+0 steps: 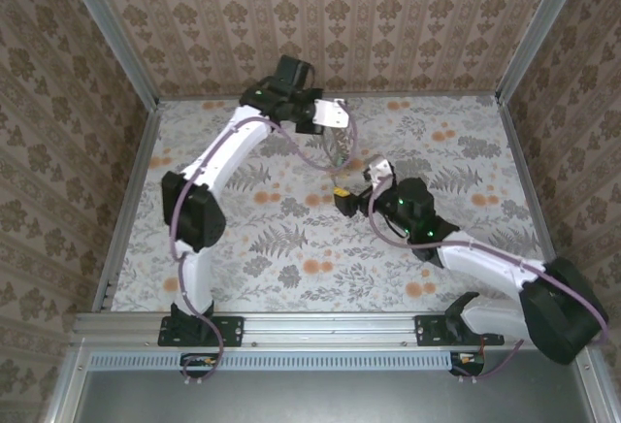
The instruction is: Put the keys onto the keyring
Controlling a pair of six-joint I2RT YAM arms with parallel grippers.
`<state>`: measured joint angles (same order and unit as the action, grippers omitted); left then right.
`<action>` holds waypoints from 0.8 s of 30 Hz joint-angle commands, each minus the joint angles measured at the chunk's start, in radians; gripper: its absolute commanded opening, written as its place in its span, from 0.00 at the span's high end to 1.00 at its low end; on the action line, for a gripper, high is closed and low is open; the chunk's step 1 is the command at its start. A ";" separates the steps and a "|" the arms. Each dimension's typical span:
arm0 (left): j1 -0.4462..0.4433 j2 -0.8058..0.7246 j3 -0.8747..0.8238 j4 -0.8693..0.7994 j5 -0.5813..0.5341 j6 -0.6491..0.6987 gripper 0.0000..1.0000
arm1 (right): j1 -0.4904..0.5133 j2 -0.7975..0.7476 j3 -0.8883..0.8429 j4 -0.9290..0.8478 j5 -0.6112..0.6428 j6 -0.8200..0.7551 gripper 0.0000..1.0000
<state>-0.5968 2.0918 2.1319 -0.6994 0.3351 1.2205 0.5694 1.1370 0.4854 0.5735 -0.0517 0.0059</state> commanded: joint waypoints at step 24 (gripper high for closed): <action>0.021 -0.131 -0.562 0.164 -0.066 -0.320 1.00 | -0.084 -0.438 -0.253 -0.183 0.012 -0.074 0.01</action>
<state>-0.6109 2.0426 1.6264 -0.5453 0.2878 0.9508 0.4923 0.6758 0.2264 0.3599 -0.0292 -0.0521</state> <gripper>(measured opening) 0.056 0.997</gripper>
